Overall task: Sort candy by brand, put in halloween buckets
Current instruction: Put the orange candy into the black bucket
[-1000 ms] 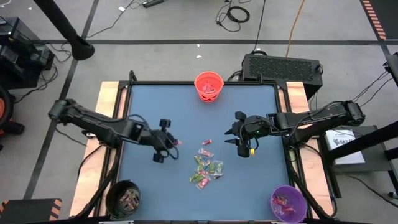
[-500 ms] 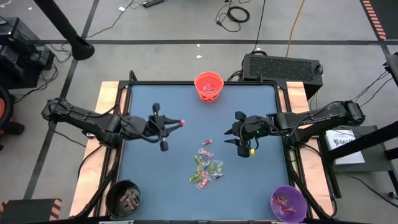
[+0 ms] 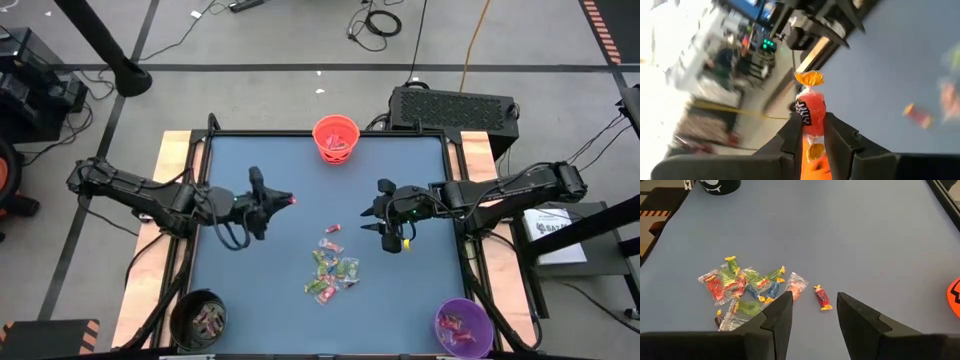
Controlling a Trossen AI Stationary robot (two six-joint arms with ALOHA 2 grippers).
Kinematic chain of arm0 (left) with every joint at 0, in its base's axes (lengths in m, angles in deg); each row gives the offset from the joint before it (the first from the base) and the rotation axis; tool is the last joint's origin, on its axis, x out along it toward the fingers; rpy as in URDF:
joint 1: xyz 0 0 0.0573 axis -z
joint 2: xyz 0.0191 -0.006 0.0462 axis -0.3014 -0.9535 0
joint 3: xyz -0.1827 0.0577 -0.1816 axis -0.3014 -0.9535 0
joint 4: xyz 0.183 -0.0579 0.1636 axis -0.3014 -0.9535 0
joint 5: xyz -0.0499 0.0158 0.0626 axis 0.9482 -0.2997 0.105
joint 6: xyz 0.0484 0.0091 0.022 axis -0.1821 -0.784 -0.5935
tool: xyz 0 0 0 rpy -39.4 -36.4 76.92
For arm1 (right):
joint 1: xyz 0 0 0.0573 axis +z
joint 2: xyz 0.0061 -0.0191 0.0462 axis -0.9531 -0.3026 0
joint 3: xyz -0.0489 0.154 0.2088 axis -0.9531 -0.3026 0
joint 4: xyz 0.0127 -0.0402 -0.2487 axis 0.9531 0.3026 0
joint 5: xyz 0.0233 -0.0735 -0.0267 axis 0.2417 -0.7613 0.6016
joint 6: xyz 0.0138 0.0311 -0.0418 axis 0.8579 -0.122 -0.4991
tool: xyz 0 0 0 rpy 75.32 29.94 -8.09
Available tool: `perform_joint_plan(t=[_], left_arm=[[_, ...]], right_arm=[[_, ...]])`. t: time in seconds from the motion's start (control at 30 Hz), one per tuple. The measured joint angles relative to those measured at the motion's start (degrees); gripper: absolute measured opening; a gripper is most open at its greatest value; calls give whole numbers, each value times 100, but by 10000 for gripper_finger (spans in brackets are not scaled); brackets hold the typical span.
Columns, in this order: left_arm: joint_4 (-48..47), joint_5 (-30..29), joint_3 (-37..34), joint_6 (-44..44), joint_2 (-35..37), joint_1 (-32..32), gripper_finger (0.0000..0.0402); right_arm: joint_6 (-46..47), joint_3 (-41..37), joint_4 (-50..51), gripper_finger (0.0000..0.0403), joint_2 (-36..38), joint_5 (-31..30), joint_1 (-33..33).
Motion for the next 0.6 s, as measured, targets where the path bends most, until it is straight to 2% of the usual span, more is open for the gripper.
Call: perform_joint_plan(t=[0.1,0.17,0.4,0.6], left_arm=[[-83,-118,0,-1226,-2,0,63],[-10,-202,0,-1613,0,0,64],[87,-261,2,-1893,0,108,64],[89,-544,2,-1872,0,335,64]], right_arm=[[0,0,0,146,2,-14,0],[0,0,0,146,2,-14,0],[0,0,8,146,1,-19,0],[0,0,11,146,2,-21,0]])
